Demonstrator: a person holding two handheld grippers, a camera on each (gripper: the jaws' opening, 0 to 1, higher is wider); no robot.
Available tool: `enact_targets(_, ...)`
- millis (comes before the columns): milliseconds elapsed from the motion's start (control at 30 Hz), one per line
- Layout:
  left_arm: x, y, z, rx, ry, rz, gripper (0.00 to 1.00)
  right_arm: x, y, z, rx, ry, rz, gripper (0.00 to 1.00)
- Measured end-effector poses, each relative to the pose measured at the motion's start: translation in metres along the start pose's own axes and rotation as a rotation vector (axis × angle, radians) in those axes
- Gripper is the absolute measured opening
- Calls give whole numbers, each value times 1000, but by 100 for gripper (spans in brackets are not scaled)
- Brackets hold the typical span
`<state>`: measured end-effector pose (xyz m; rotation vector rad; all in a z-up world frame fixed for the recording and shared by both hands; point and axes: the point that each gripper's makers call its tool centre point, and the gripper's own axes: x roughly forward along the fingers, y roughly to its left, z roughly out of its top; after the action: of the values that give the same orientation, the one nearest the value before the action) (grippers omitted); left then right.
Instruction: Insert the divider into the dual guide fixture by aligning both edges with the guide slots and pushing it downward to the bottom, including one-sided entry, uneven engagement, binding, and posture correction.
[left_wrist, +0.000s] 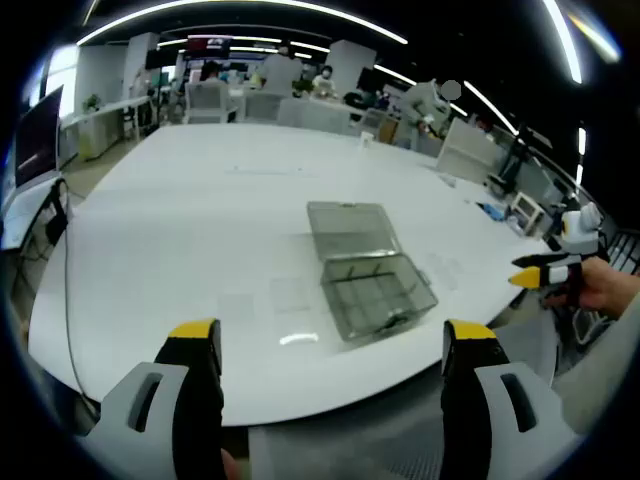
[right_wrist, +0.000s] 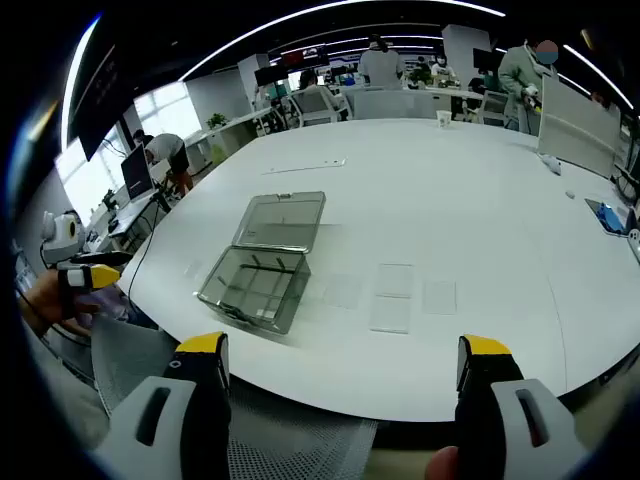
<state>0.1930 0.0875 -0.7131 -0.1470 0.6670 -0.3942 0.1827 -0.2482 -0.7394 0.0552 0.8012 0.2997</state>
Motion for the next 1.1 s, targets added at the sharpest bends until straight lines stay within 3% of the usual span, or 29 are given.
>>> enact_targets(1100, 0, -5, 1, 2, 5, -10, 87, -2, -5, 1, 13, -9, 2, 93)
